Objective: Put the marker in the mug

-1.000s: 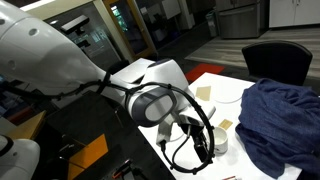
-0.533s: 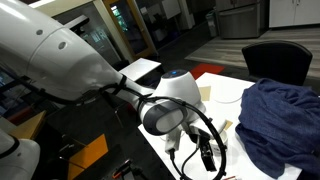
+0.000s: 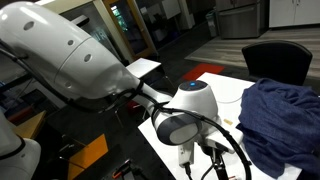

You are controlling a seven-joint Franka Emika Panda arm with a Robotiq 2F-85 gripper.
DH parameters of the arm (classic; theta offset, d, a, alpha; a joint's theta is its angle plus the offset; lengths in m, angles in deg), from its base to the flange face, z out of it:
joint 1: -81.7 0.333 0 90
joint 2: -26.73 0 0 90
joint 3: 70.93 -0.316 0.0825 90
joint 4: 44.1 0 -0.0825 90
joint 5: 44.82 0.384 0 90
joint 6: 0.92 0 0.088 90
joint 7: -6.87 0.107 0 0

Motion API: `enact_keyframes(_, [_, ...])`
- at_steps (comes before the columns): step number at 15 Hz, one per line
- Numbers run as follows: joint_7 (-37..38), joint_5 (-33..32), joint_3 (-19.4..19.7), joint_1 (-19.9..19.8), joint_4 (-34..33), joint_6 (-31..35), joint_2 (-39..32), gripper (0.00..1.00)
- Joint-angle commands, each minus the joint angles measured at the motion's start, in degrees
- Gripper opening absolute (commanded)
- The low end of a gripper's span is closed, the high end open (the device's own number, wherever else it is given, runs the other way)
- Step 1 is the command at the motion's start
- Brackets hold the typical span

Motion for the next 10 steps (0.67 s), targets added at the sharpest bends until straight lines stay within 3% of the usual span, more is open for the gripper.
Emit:
enact_keyframes(1, [-1.86, 0.51, 1.23, 0.63, -2.70, 0.88, -3.76, 1.00])
enact_keyframes(10, [-2.77, 1.82, 0.56, 0.27, -4.66, 5.63, -10.47, 1.00])
